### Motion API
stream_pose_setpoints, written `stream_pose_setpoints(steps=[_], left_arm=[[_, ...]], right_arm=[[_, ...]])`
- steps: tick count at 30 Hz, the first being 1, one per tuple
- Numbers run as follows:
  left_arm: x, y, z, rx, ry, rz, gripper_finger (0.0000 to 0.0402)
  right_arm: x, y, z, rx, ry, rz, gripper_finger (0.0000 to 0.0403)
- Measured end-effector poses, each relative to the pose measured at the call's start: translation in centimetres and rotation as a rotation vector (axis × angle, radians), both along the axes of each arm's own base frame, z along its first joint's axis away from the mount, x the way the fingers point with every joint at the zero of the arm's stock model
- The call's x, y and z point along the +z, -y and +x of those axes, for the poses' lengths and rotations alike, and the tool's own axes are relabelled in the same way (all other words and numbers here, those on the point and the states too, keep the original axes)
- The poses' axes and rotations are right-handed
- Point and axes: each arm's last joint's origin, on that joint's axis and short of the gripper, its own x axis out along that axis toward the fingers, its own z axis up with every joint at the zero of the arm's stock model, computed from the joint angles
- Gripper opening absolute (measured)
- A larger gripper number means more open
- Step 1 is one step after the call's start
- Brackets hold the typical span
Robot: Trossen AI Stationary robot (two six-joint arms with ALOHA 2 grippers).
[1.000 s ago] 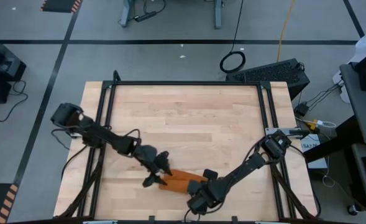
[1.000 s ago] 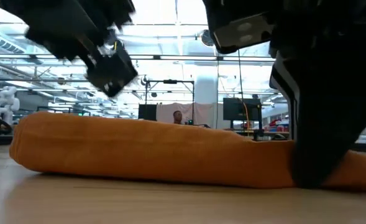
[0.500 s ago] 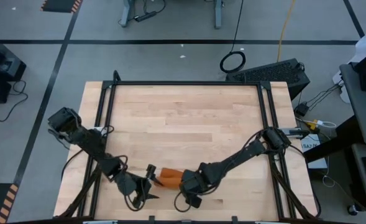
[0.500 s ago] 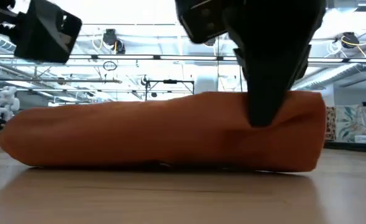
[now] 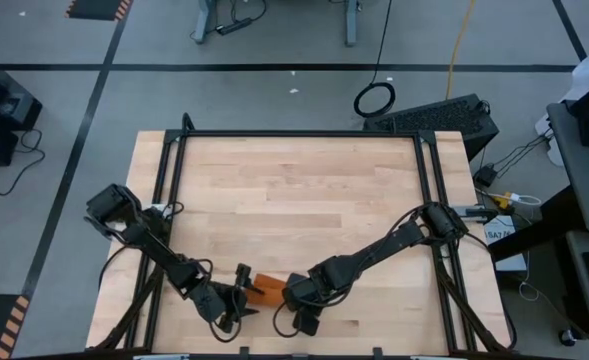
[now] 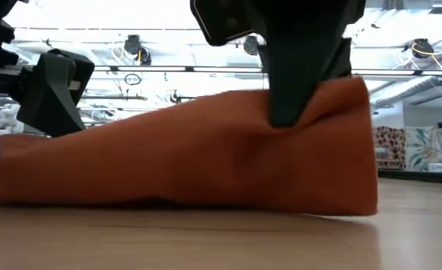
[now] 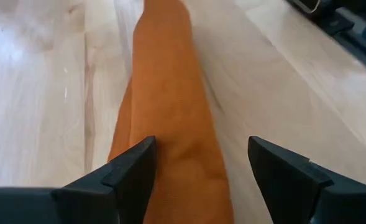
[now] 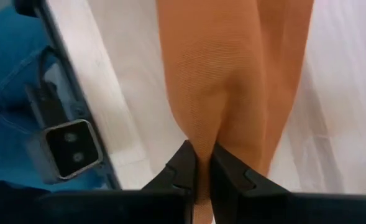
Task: Roll towel into tight, uniform cylinder
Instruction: Roll the brown towel
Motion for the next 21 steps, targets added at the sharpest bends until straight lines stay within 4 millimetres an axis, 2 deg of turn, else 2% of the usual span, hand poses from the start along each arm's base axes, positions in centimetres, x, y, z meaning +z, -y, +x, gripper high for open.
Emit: stream_pose_setpoints(steps=[3, 6, 10, 15, 17, 21], left_arm=[[-0.1, 0.0, 0.0, 0.013, -0.008, -0.008, 0.0255], [-0.1, 0.0, 0.0, 0.012, -0.006, -0.011, 0.0223], [-0.2, -0.5, 0.4, 0.029, -0.017, -0.007, 0.0134], [-0.7, -2.1, 1.1, 0.044, -0.104, 0.015, 0.0022], [-0.8, -2.7, 1.5, 0.028, -0.137, -0.014, 0.0013], [-0.8, -3.6, 2.3, -0.006, -0.211, -0.136, 0.0022]], right_arm=[[0.1, -0.1, 0.2, -0.003, 0.023, 0.013, 0.0020], [0.2, -0.3, 0.3, -0.006, 0.038, 0.023, 0.0020], [0.2, -0.6, 0.2, 0.008, 0.041, 0.020, 0.0020], [0.2, -0.9, 0.0, 0.030, 0.058, 0.006, 0.0026], [0.2, -1.1, 0.0, 0.031, 0.057, 0.004, 0.0037], [0.0, -1.5, -0.7, 0.031, 0.009, 0.002, 0.0073]])
